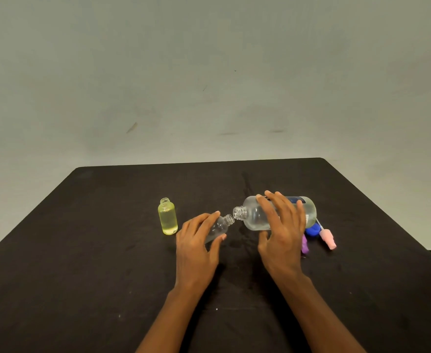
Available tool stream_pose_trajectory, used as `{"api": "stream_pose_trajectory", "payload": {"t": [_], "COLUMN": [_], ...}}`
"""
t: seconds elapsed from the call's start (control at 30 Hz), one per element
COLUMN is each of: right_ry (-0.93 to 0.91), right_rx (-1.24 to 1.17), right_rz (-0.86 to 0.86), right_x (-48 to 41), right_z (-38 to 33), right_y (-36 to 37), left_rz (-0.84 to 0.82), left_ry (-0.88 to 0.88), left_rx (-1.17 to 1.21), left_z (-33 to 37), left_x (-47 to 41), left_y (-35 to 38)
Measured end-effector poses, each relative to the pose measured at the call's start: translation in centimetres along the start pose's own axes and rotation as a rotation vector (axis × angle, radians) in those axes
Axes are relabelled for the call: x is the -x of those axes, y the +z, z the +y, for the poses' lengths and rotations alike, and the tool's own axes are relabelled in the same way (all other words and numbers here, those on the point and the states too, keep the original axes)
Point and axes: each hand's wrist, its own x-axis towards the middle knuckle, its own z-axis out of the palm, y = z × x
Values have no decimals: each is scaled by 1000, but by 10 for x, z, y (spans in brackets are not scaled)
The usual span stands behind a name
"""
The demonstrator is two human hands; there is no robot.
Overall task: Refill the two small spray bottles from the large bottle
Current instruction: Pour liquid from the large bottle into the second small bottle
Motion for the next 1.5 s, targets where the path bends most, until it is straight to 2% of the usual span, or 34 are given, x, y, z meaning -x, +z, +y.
{"api": "stream_pose_trajectory", "payload": {"t": [0.63,1.5], "right_ry": [-9,-20], "right_rx": [8,5], "right_rz": [-23,30], "right_x": [0,0], "right_z": [0,1], "right_y": [2,2], "left_rz": [12,34], "left_ry": [9,8], "left_rx": [-13,-27], "left_z": [0,1], "left_x": [-1,1], "left_y": [0,1]}}
